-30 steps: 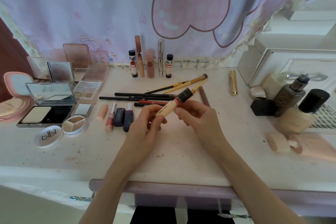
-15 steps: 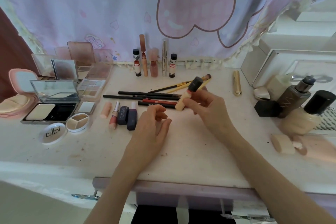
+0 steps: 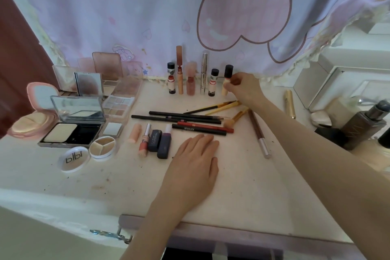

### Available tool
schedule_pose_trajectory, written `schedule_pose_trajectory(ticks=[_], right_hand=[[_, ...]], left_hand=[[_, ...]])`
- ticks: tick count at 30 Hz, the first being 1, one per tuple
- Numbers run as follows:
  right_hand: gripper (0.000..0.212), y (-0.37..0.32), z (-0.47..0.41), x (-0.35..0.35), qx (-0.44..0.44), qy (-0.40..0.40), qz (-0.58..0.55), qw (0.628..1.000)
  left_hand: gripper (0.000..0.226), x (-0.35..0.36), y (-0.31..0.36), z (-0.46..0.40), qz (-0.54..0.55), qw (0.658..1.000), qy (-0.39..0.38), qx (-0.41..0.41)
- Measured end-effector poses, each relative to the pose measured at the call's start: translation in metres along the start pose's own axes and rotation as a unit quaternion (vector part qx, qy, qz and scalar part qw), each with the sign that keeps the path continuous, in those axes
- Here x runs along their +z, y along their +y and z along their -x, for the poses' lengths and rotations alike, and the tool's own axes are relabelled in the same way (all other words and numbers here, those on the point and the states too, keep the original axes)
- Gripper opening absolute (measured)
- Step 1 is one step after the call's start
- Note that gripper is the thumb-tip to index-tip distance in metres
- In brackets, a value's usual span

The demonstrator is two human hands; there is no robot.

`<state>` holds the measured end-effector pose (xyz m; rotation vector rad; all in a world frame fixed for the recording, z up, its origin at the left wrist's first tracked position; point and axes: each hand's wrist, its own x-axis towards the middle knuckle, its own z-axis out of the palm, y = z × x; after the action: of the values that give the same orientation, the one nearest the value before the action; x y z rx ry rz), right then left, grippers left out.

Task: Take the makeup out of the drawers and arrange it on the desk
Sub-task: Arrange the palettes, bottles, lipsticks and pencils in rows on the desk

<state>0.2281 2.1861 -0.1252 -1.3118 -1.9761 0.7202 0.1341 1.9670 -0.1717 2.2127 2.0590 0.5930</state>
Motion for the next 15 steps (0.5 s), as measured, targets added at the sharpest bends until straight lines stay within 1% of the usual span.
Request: schedule_pose_trajectory(ticks=[5, 15], right_hand=[[0.026, 0.001, -0.006, 0.008, -0.01, -0.007, 0.035, 0.999], [0.028, 0.004, -0.004, 0.015, -0.015, -0.009, 0.032, 0.999]], left_hand=[[0.049, 0.003, -0.004, -0.001, -0.016, 1.0, -0.002, 0.012], [0.048, 0.004, -0.005, -0.001, -0.026, 1.0, 0.005, 0.013]])
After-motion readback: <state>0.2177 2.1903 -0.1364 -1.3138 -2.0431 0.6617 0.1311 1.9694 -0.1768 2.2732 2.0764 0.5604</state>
